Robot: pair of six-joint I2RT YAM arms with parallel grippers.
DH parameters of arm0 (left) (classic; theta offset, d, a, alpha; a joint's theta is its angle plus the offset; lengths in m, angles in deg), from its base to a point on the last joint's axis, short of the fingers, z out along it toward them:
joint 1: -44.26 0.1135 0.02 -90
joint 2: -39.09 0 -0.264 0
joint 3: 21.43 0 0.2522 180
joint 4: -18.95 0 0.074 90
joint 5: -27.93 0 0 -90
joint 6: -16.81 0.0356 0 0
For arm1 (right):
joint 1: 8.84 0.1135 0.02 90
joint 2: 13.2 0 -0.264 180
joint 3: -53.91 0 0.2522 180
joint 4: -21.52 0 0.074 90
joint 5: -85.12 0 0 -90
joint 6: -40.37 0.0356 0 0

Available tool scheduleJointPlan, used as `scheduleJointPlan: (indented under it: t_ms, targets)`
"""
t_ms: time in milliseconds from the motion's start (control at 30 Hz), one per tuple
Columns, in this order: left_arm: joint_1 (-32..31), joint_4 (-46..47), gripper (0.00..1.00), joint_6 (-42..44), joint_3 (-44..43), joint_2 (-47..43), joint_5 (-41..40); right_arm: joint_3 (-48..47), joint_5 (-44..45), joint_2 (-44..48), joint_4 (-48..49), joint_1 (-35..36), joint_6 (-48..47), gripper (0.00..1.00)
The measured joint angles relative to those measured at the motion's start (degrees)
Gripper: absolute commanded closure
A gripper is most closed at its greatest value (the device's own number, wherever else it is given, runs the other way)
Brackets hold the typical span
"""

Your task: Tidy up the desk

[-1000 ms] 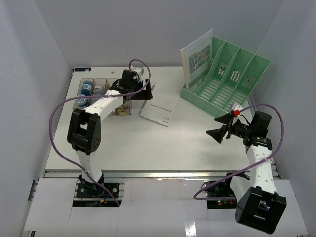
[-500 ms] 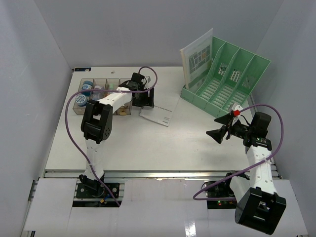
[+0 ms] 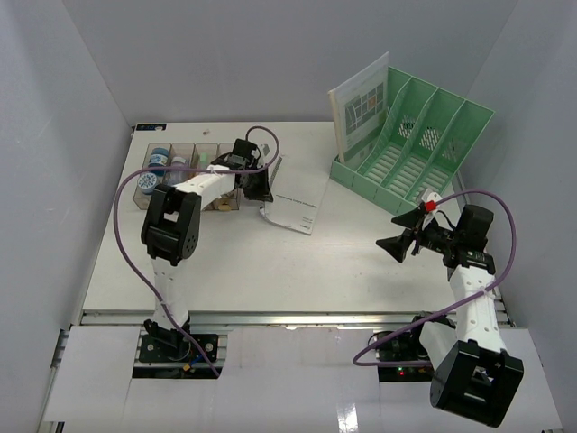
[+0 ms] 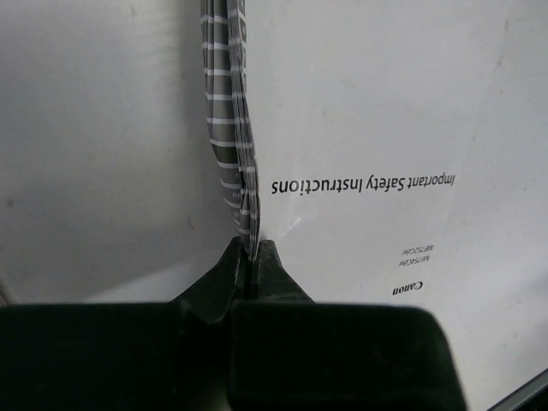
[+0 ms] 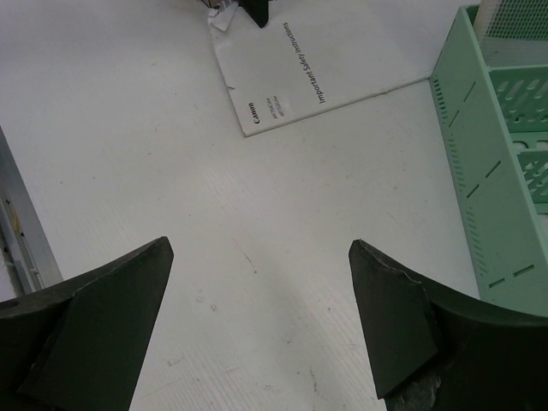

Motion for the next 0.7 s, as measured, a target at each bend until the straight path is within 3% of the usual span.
scheduleJointPlan:
  t_ms: [167,367,500,700]
  targets:
    - [0.00,2.22,1.00,-3.01,10.31,-9.24,2.45,-0.02,7.32,-0.84,-1.12,7.05,-1.38,0.10]
    - [-0.04,8.02,1.00,-9.98,23.54,-24.48,10.25,-0.74,27.26,-1.61,-1.96,31.34,-1.95,0.10]
    - [-0.21,14.87,1.00,-16.74,33.23,-32.35,15.23,-3.52,40.36,-5.13,0.08,42.21,3.34,0.10]
    - [-0.44,21.23,1.00,-26.37,46.28,-41.16,18.25,-7.12,47.72,-9.38,2.74,56.38,4.92,0.10]
